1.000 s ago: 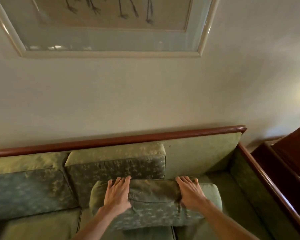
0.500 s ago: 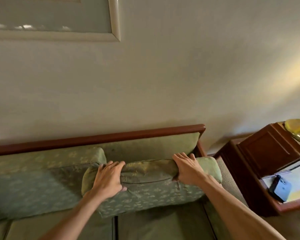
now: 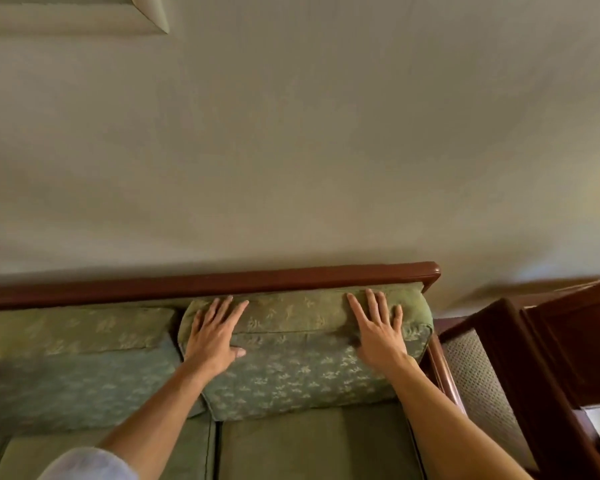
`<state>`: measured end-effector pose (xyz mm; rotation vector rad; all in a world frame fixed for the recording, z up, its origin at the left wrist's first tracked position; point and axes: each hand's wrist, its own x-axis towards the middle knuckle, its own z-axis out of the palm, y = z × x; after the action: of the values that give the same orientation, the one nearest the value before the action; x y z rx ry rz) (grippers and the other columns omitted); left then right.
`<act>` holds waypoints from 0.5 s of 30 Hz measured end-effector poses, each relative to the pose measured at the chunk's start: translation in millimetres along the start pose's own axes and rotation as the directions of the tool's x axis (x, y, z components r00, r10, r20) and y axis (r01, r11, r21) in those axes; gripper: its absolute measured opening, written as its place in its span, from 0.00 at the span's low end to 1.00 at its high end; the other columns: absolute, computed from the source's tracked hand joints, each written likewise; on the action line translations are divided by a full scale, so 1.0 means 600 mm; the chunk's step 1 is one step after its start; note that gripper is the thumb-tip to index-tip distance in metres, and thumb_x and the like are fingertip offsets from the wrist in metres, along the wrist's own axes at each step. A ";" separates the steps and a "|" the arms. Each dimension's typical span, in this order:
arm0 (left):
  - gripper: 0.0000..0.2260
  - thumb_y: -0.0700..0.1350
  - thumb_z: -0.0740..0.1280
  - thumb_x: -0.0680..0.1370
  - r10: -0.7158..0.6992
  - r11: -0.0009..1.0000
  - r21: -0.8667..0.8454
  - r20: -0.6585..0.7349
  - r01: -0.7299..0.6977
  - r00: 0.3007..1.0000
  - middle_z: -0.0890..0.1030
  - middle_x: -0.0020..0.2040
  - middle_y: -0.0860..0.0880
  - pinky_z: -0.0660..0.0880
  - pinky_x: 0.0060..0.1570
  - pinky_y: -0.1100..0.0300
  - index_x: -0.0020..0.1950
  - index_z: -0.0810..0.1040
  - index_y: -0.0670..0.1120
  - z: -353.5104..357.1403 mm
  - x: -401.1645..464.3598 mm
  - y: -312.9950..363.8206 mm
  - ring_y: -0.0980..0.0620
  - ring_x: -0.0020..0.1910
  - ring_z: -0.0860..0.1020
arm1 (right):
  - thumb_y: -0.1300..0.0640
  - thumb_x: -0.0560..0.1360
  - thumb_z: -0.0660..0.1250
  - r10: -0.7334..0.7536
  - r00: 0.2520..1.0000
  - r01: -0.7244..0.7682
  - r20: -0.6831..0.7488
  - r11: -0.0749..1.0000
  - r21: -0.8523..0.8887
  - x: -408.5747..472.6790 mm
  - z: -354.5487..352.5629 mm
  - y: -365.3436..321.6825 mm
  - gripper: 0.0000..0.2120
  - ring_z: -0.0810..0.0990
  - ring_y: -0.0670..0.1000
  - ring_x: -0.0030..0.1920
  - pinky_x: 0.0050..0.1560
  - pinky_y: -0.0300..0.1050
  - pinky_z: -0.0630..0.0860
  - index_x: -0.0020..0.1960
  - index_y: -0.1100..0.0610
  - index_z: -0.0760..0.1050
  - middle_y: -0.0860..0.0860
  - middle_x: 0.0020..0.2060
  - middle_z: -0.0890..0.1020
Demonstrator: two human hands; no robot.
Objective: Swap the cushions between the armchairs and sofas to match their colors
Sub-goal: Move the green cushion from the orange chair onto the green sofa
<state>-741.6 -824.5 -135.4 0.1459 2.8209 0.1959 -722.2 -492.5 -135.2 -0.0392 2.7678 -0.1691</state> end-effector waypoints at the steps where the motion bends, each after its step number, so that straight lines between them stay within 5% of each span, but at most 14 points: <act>1: 0.47 0.56 0.73 0.75 -0.001 1.000 0.016 0.013 0.001 1.000 0.44 0.83 0.53 0.45 0.78 0.46 0.81 0.42 0.60 0.002 0.004 0.002 0.49 0.81 0.41 | 0.55 0.78 0.65 0.014 1.000 -0.014 0.010 1.000 -0.006 0.004 0.000 -0.002 0.49 0.28 0.61 0.76 0.73 0.70 0.35 0.77 0.47 0.27 0.57 0.79 0.33; 5: 0.49 0.52 0.74 0.75 -0.050 0.996 0.080 0.078 0.043 0.996 0.41 0.82 0.50 0.43 0.78 0.43 0.81 0.40 0.58 0.004 0.013 0.016 0.46 0.81 0.39 | 0.56 0.78 0.66 0.042 0.998 -0.037 0.054 0.995 -0.089 0.014 -0.004 -0.027 0.49 0.31 0.66 0.76 0.69 0.78 0.35 0.78 0.49 0.28 0.59 0.78 0.32; 8: 0.50 0.48 0.74 0.75 0.092 0.990 0.104 -0.013 -0.091 0.996 0.37 0.82 0.47 0.38 0.76 0.41 0.82 0.39 0.56 0.007 0.002 0.081 0.45 0.79 0.35 | 0.59 0.76 0.66 -0.151 0.988 0.149 -0.018 0.986 -0.070 0.014 -0.005 -0.102 0.49 0.28 0.64 0.75 0.66 0.77 0.31 0.78 0.45 0.30 0.55 0.75 0.28; 11: 0.41 0.55 0.68 0.79 0.175 0.983 0.043 0.016 -0.176 0.984 0.40 0.82 0.49 0.37 0.75 0.38 0.82 0.41 0.57 0.012 -0.016 0.132 0.47 0.77 0.33 | 0.59 0.77 0.64 -0.263 0.964 0.261 -0.033 0.964 -0.057 0.001 0.011 -0.147 0.46 0.29 0.57 0.76 0.68 0.74 0.29 0.79 0.44 0.32 0.49 0.75 0.29; 15: 0.30 0.53 0.54 0.85 0.019 1.000 0.015 0.043 -0.020 0.999 0.37 0.81 0.51 0.42 0.76 0.34 0.77 0.37 0.68 0.010 -0.033 -0.009 0.44 0.79 0.36 | 0.63 0.78 0.60 -0.046 0.994 0.047 -0.098 0.999 0.014 -0.033 -0.010 -0.002 0.45 0.33 0.56 0.78 0.73 0.69 0.35 0.78 0.38 0.34 0.45 0.77 0.34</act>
<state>-721.5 -831.5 -136.4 0.1785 2.7796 0.1739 -705.8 -492.1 -122.1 -0.0935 2.8643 -0.2106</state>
